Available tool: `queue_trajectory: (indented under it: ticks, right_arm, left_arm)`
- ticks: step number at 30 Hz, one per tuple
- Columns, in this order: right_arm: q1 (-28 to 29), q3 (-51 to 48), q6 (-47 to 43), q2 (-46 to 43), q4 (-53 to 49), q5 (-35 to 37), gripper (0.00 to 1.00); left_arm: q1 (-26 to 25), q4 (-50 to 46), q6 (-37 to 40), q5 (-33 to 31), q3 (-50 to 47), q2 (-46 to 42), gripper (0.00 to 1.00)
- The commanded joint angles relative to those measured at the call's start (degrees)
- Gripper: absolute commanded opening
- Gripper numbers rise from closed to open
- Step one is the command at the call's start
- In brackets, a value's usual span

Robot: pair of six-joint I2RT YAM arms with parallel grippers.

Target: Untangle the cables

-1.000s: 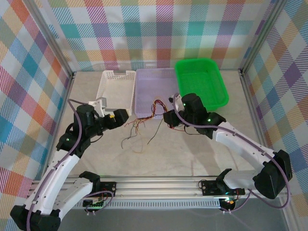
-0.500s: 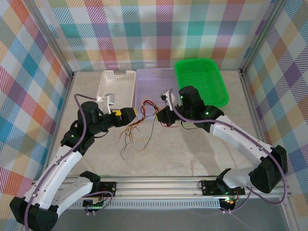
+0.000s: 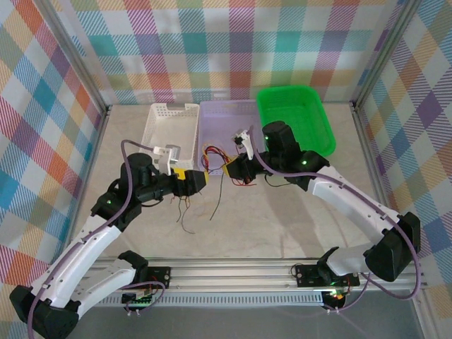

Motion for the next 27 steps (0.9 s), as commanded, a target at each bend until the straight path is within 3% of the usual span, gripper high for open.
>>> queue_trajectory:
  ticks: [1, 11, 21, 27]
  right_arm:
    - [-1.56, 1.46, 0.67, -2.72, 2.27, -4.94, 0.00]
    - [-4.77, 1.17, 2.99, -5.03, 4.06, -13.83, 0.00]
    - [-6.31, -0.20, 6.80, -6.17, 8.13, -20.30, 0.00]
    - [-7.97, -0.59, 10.37, -6.24, 10.78, -23.53, 0.00]
  left_arm:
    - [-1.84, -6.46, 5.24, -3.00, 3.06, -1.62, 0.94]
    - [-3.83, -10.43, 9.36, -9.06, 2.14, -4.98, 0.92]
    - [-4.21, -9.90, 9.69, -8.25, 1.49, -3.80, 0.86]
    - [-4.73, -9.10, 9.65, -7.28, 0.11, -4.03, 0.70]
